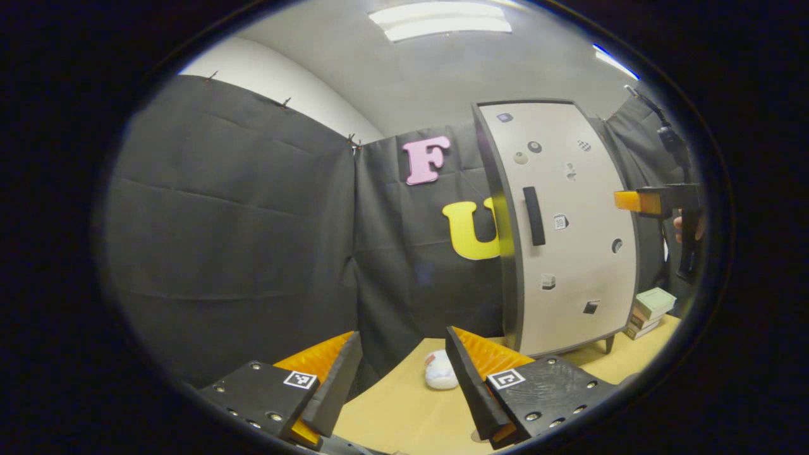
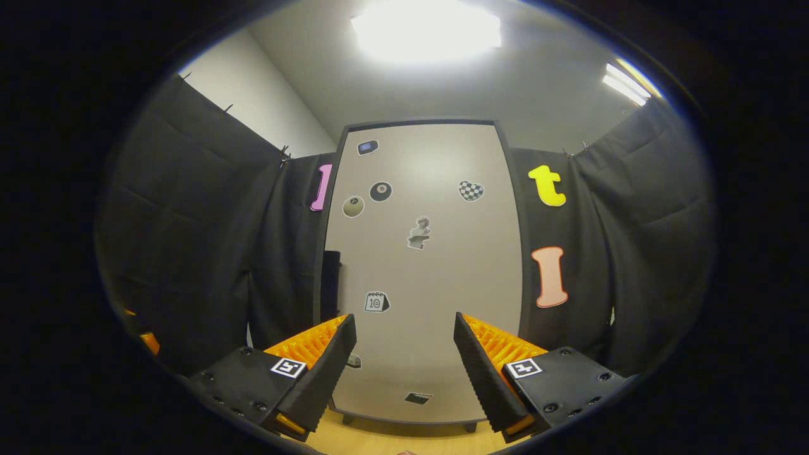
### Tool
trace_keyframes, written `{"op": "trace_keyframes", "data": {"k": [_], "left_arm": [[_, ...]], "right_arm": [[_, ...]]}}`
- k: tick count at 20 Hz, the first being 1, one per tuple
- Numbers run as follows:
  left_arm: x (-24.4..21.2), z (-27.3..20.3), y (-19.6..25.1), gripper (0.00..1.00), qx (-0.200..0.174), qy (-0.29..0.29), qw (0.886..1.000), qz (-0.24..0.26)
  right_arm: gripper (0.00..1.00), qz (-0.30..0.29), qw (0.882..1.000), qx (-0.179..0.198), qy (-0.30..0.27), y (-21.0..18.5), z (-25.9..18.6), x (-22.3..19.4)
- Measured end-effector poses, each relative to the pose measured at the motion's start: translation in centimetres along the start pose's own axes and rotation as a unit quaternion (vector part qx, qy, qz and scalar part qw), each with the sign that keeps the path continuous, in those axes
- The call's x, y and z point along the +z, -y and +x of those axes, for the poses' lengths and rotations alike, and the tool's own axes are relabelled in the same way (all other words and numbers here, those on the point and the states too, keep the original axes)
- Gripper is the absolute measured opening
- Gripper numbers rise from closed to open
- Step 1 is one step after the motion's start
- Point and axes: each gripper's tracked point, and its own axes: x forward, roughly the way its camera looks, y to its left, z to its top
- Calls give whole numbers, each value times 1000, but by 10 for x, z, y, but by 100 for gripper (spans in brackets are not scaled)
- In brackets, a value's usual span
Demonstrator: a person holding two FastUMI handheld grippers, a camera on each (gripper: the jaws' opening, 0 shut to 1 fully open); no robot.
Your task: Open the cabinet door with the right hand, grasp the bottle in the cabinet with the left hand and place it on the coaster, then close the cabinet door with the right hand.
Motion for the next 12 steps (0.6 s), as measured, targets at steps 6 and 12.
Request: {"op": "trace_keyframes", "data": {"k": [6,12], "left_arm": [[-23,10,-50,80,25,-14,1000,-5],[-46,26,-88,80,40,-28,999,-10]], "right_arm": [[97,5,1000,21,1,-43,47,8],[96,13,1000,10,-26,-68,92,-3]]}}
